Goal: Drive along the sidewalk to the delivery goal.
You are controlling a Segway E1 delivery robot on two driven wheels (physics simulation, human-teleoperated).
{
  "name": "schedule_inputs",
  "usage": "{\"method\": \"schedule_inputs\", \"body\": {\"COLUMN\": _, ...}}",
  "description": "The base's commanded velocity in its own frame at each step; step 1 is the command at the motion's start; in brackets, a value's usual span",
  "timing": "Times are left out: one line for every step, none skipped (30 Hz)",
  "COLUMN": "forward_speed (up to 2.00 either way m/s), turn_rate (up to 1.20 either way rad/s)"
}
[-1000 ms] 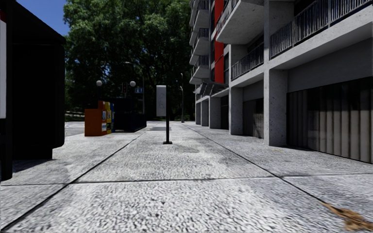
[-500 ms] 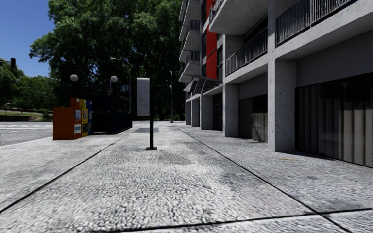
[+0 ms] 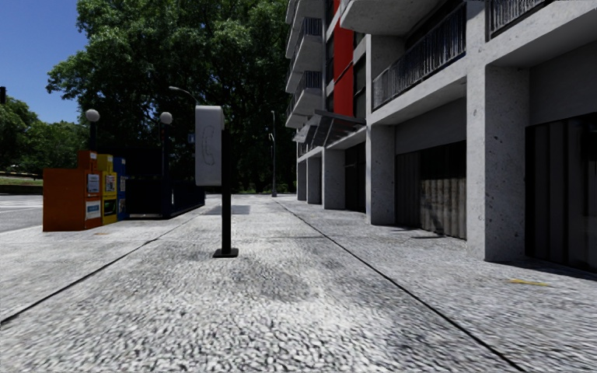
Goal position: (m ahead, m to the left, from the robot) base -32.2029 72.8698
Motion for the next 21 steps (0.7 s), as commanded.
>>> {"method": "schedule_inputs", "body": {"forward_speed": 2.0, "turn_rate": 0.0}}
{"method": "schedule_inputs", "body": {"forward_speed": 2.0, "turn_rate": 0.0}}
{"method": "schedule_inputs", "body": {"forward_speed": 2.0, "turn_rate": 0.0}}
{"method": "schedule_inputs", "body": {"forward_speed": 2.0, "turn_rate": 0.0}}
{"method": "schedule_inputs", "body": {"forward_speed": 2.0, "turn_rate": 0.0}}
{"method": "schedule_inputs", "body": {"forward_speed": 2.0, "turn_rate": 0.0}}
{"method": "schedule_inputs", "body": {"forward_speed": 2.0, "turn_rate": 0.0}}
{"method": "schedule_inputs", "body": {"forward_speed": 2.0, "turn_rate": 0.0}}
{"method": "schedule_inputs", "body": {"forward_speed": 2.0, "turn_rate": 0.0}}
{"method": "schedule_inputs", "body": {"forward_speed": 2.0, "turn_rate": 0.0}}
{"method": "schedule_inputs", "body": {"forward_speed": 2.0, "turn_rate": 0.0}}
{"method": "schedule_inputs", "body": {"forward_speed": 2.0, "turn_rate": 0.0}}
{"method": "schedule_inputs", "body": {"forward_speed": 2.0, "turn_rate": 0.0}}
{"method": "schedule_inputs", "body": {"forward_speed": 2.0, "turn_rate": 0.0}}
{"method": "schedule_inputs", "body": {"forward_speed": 2.0, "turn_rate": 0.0}}
{"method": "schedule_inputs", "body": {"forward_speed": 2.0, "turn_rate": 0.0}}
{"method": "schedule_inputs", "body": {"forward_speed": 2.0, "turn_rate": 0.0}}
{"method": "schedule_inputs", "body": {"forward_speed": 2.0, "turn_rate": 0.0}}
{"method": "schedule_inputs", "body": {"forward_speed": 2.0, "turn_rate": 0.0}}
{"method": "schedule_inputs", "body": {"forward_speed": 2.0, "turn_rate": 0.0}}
{"method": "schedule_inputs", "body": {"forward_speed": 2.0, "turn_rate": 0.0}}
